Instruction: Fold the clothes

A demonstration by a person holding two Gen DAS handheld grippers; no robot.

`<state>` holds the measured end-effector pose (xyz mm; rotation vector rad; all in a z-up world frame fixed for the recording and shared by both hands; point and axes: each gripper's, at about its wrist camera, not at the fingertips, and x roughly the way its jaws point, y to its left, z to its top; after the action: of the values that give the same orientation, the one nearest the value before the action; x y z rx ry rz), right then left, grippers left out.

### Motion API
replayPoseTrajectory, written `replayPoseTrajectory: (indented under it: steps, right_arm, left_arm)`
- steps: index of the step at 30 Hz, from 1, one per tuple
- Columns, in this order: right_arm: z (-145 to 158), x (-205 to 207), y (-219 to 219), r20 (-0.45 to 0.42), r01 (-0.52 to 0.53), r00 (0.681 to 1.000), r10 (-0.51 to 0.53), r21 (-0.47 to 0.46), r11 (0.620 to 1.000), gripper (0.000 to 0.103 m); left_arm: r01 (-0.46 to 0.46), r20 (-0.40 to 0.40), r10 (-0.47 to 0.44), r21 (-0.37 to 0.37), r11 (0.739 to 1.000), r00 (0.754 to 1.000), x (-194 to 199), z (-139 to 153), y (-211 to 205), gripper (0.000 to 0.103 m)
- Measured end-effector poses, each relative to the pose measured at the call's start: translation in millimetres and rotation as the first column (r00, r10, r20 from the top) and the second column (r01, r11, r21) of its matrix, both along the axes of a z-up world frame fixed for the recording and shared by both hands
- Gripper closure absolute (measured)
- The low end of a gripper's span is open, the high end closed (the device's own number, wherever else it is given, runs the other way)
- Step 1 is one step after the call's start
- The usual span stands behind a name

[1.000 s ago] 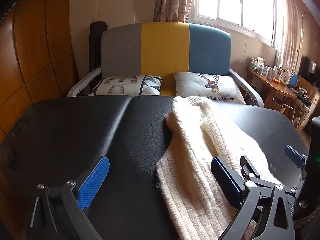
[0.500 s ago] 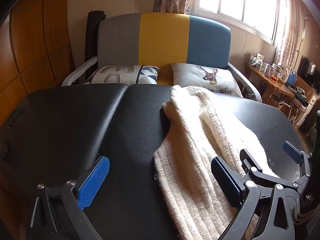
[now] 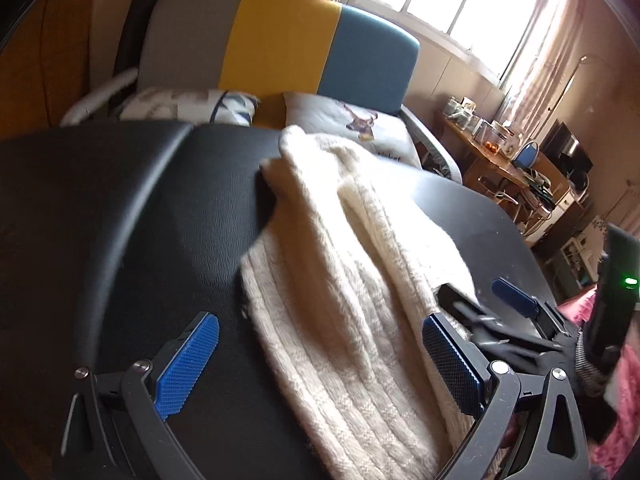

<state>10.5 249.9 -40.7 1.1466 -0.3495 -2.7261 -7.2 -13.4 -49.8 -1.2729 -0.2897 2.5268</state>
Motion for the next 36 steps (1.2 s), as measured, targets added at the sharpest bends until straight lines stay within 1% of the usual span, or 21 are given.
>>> replayPoseTrajectory:
  steps: [3,6,7,10,12,15,17,18,21,22,25,28,29,30,32,33,34,35,36]
  right_arm:
    - [-7.1,17.1,29.9,0.046,0.011,0.999,-0.007,-0.072,0.997,0.009]
    - [-22.0,30.2,51.3,0.114,-0.005,0.993,0.025,-0.172,0.985,0.009]
    - [-27.5,33.6,54.6,0.138,-0.003,0.990,0.028,-0.179,0.984,0.009]
    - [-37.6,39.7,53.1,0.184,0.001,0.983,0.019,-0.108,0.994,0.009]
    - [-40.8,40.1,48.5,0.195,-0.020,0.980,0.030,-0.056,0.998,0.009]
    - [-45.8,34.2,40.6,0.222,-0.054,0.974,0.052,0.001,0.999,0.008]
    - [-47.1,31.4,40.8,0.228,-0.060,0.972,0.058,-0.001,0.998,0.005]
    - [-47.5,30.6,41.9,0.228,-0.058,0.972,0.060,-0.015,0.998,0.005]
    - [-49.4,30.9,50.5,0.208,-0.035,0.977,0.050,-0.076,0.996,0.004]
    - [-51.2,31.0,54.0,0.198,-0.027,0.979,0.046,-0.098,0.995,0.003]
    - [-52.4,34.2,59.0,0.179,-0.016,0.983,0.040,-0.135,0.991,0.003]
    - [-52.9,34.6,55.9,0.167,-0.017,0.985,0.036,-0.115,0.993,0.003]
    - [-53.1,34.6,53.3,0.164,-0.022,0.986,0.038,-0.100,0.995,0.002]
    - [-53.4,34.4,50.2,0.162,-0.029,0.986,0.042,-0.083,0.996,0.001]
    - [-53.3,33.4,42.8,0.162,-0.037,0.986,0.043,-0.040,0.999,0.000]
    - [-53.7,32.7,39.0,0.162,-0.040,0.986,0.042,-0.016,0.999,0.000]
    - [-54.3,32.8,36.6,0.162,-0.042,0.986,0.041,0.004,0.999,0.000]
    - [-54.9,33.3,34.9,0.162,-0.043,0.986,0.039,0.021,0.999,0.000]
    - [-55.4,33.7,33.8,0.160,-0.043,0.986,0.038,0.032,0.999,0.000]
  left_arm:
    - [0.028,0.023,-0.027,-0.011,1.000,0.999,-3.1,-12.1,2.1,0.000]
    - [0.069,0.054,-0.070,0.026,0.997,0.996,-3.6,-25.9,2.5,0.000]
    - [0.087,0.066,-0.089,0.038,0.996,0.994,-3.4,-30.2,3.1,0.000]
    - [0.101,0.103,-0.105,0.040,0.994,0.989,-4.8,-43.1,5.4,0.000]
    - [0.103,0.133,-0.107,0.039,0.994,0.985,-4.1,-52.7,6.5,0.000]
    - [0.109,0.171,-0.118,0.058,0.992,0.978,-2.5,-63.8,6.0,0.000]
    - [0.116,0.184,-0.128,0.076,0.990,0.975,1.6,-70.4,5.6,0.001]
    - [0.121,0.173,-0.133,0.077,0.990,0.976,4.6,-70.8,6.0,0.001]
    - [0.123,0.174,-0.139,0.099,0.987,0.975,10.2,-73.0,6.0,0.001]
    - [0.117,0.180,-0.138,0.122,0.986,0.974,11.3,-73.6,4.2,0.001]
    - [0.108,0.208,-0.160,0.242,0.964,0.965,13.7,-76.0,1.1,0.001]
    - [0.097,0.237,-0.189,0.350,0.932,0.953,12.9,-78.5,0.3,0.002]
    - [0.092,0.247,-0.196,0.379,0.921,0.949,12.1,-79.2,0.3,0.002]
    - [0.085,0.256,-0.198,0.392,0.916,0.946,10.0,-79.6,0.6,0.004]
    - [0.072,0.275,-0.201,0.418,0.906,0.940,5.8,-80.4,1.2,0.010]
    - [0.065,0.284,-0.203,0.430,0.900,0.937,3.7,-80.8,1.6,0.024]
    - [0.059,0.298,-0.207,0.441,0.896,0.932,1.7,-82.2,2.4,0.049]
    - [0.055,0.323,-0.216,0.441,0.896,0.921,0.5,-86.8,5.0,0.060]
    - [0.056,0.331,-0.218,0.438,0.897,0.918,0.6,-89.6,7.3,0.069]
